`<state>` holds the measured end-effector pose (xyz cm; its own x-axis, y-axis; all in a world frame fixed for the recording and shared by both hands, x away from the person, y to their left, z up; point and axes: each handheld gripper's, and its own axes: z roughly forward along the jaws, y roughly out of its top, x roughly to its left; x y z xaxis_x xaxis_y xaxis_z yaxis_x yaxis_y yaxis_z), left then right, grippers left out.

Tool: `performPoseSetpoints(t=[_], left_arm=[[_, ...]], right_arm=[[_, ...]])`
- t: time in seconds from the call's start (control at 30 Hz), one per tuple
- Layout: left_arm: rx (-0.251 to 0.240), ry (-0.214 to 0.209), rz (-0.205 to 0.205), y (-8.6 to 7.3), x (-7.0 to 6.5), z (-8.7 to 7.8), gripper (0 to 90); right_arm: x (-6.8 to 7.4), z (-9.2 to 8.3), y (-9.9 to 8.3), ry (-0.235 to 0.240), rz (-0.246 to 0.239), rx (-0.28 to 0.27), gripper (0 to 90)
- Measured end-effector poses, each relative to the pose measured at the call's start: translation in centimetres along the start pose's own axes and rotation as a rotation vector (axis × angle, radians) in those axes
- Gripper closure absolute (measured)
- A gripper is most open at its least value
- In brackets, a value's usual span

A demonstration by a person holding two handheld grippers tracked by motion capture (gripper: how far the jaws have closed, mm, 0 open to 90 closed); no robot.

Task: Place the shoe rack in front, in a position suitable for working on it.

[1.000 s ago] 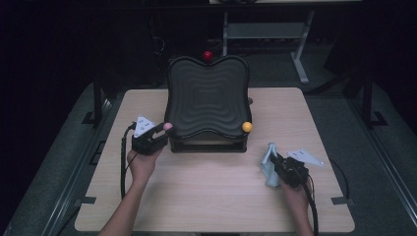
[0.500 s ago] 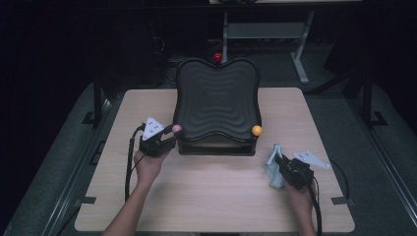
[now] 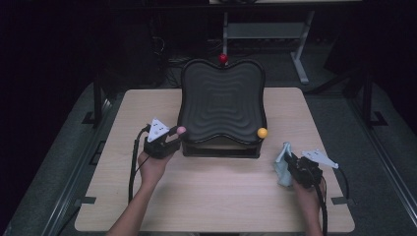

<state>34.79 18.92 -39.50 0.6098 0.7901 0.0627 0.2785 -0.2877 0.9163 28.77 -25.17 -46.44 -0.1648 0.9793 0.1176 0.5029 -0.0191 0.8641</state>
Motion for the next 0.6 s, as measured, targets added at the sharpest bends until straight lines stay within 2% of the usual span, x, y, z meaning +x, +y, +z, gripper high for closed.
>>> performPoseSetpoints(t=[0.17,0.37,0.5,0.6], left_arm=[[0.002,0.001,0.002,0.0,0.0,0.0,60.7],[0.004,-0.014,0.005,0.0,0.0,-0.1,59.9],[-0.005,-0.021,0.022,0.1,0.2,-0.7,53.5],[-0.007,-0.018,0.019,0.1,0.3,-1.1,48.6]], right_arm=[[-0.9,0.1,0.8,-0.005,-0.002,-0.003,80.1],[-1.6,0.6,1.2,0.024,-0.008,-0.003,68.0],[-1.8,0.3,1.4,0.061,0.014,-0.030,64.1],[-1.6,0.5,1.5,0.075,0.014,-0.023,63.2]])
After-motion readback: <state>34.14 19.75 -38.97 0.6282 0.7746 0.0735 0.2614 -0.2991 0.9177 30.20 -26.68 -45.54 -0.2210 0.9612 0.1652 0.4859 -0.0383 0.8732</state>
